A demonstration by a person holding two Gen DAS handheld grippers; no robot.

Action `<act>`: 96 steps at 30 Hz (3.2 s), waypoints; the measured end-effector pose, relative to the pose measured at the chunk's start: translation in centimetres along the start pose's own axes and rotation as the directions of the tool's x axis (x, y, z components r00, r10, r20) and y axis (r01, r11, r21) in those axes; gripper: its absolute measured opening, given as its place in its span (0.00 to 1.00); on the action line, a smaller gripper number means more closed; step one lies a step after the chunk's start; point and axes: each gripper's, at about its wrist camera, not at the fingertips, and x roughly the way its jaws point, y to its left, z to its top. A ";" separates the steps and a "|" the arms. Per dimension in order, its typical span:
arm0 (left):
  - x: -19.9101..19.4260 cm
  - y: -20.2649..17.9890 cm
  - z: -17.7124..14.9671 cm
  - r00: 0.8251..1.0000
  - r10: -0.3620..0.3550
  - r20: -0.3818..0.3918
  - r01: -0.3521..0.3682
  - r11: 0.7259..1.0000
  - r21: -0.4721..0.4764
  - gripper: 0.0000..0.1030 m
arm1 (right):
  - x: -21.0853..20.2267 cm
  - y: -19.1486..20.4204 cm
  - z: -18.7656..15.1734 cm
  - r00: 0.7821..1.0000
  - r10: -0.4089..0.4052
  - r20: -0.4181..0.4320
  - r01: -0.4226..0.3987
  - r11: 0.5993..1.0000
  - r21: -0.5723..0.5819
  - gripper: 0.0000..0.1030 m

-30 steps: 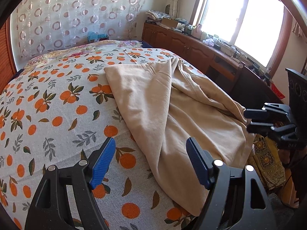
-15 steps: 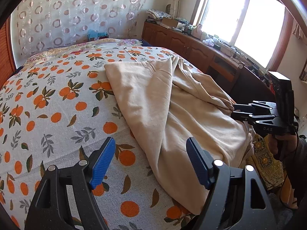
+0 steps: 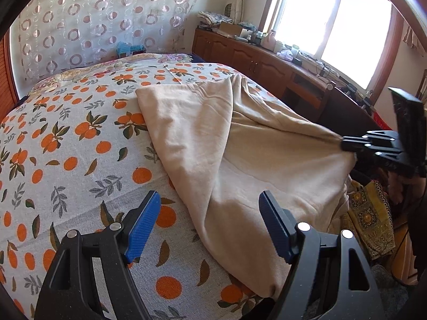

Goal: Fold small clothes

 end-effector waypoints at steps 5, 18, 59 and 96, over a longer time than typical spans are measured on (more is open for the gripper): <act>-0.6 -0.7 0.3 1.000 -0.011 0.019 0.010 1.000 0.018 0.75 | -5.4 -0.6 -1.6 1.000 0.003 0.003 -0.003 0.999 0.041 0.05; 0.7 -1.2 0.7 1.000 -0.003 -0.003 0.003 0.999 0.036 0.75 | -4.4 -0.4 -2.6 1.000 -0.012 -0.002 0.012 0.996 0.093 0.31; 12.4 6.7 12.6 0.986 0.157 -0.048 -0.158 0.987 -0.015 0.52 | 15.3 -5.5 15.2 0.999 -0.022 -0.026 0.026 0.988 0.151 0.40; 0.0 -3.1 -1.0 0.998 0.028 -0.050 -0.024 0.996 0.082 0.76 | 2.1 -3.0 -1.9 0.999 0.023 -0.049 -0.016 0.990 0.138 0.62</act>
